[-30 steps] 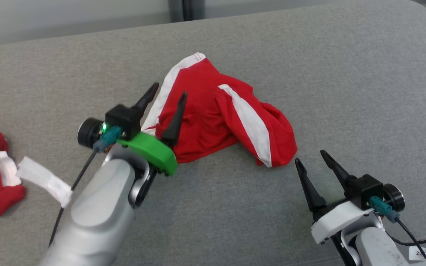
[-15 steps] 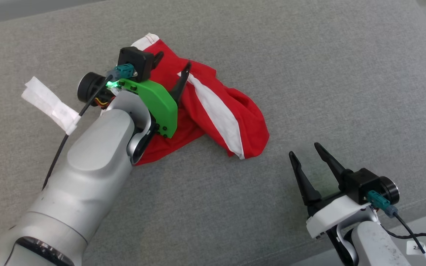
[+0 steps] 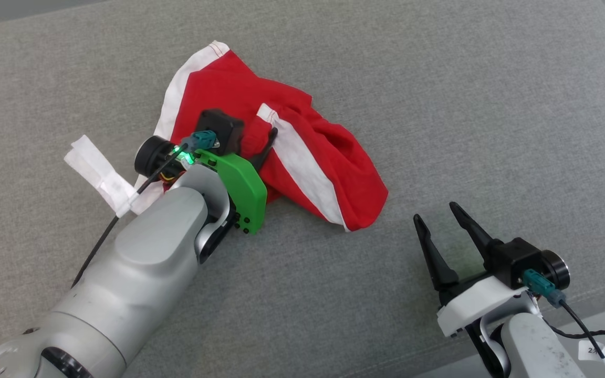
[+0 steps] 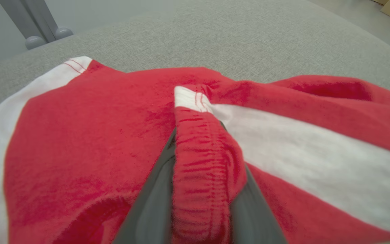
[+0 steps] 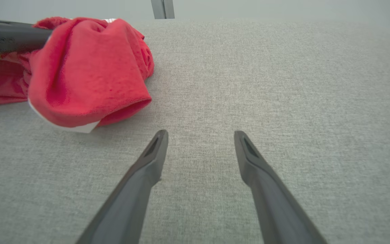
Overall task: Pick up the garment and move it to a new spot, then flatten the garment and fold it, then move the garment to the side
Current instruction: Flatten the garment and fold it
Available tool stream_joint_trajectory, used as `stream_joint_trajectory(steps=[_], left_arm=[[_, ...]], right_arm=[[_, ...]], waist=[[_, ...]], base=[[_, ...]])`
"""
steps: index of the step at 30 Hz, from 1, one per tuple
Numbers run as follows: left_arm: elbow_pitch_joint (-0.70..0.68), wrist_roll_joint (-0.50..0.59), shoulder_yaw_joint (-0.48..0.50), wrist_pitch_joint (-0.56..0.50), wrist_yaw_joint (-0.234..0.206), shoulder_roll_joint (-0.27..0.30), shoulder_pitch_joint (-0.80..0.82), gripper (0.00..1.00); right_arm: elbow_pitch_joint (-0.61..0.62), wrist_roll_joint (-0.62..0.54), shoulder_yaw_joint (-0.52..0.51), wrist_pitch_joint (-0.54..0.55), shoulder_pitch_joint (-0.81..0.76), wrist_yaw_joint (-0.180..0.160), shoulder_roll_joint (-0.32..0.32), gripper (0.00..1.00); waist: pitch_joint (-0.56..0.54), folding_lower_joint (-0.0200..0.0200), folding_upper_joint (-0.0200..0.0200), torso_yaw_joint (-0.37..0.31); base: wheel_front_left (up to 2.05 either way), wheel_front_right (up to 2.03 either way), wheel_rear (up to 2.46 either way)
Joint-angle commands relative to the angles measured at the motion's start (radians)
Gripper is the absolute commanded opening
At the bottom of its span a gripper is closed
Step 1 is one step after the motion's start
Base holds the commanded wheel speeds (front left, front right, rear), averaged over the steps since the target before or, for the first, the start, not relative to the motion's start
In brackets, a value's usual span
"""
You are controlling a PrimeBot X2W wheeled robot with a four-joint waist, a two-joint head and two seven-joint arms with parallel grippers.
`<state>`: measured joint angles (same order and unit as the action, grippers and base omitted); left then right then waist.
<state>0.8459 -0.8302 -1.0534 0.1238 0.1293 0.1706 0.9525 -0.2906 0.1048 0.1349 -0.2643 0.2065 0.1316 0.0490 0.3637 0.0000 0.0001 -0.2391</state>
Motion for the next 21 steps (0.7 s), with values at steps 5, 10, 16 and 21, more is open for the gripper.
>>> stream_joint_trajectory(steps=[5,10,16,21], left_arm=[[-0.033,-0.026,-0.033,0.098,0.002,-0.001,0.039,0.00],[-0.113,-0.034,0.020,0.141,0.002,-0.025,0.079,0.00],[-0.331,0.097,0.224,0.140,0.001,-0.057,0.050,0.00],[-0.446,0.199,0.365,0.140,-0.017,-0.089,-0.021,0.00]], right_arm=[[-0.015,-0.010,-0.006,0.000,-0.001,-0.002,0.003,1.00],[-0.030,-0.019,-0.016,0.000,-0.021,-0.002,0.003,1.00],[-0.046,-0.026,-0.017,0.000,-0.038,-0.002,0.003,1.00],[-0.057,-0.024,-0.015,0.000,-0.053,-0.002,0.003,1.00]], waist=[[-0.031,0.0000,-0.0001,0.027],[-0.069,0.0000,-0.0001,0.050],[-0.126,0.0000,-0.0001,0.078],[-0.175,0.0000,-0.0001,0.101]], base=[[0.00,0.00,0.00],[0.00,0.00,0.00],[0.00,0.00,0.00],[0.00,0.00,0.00]])
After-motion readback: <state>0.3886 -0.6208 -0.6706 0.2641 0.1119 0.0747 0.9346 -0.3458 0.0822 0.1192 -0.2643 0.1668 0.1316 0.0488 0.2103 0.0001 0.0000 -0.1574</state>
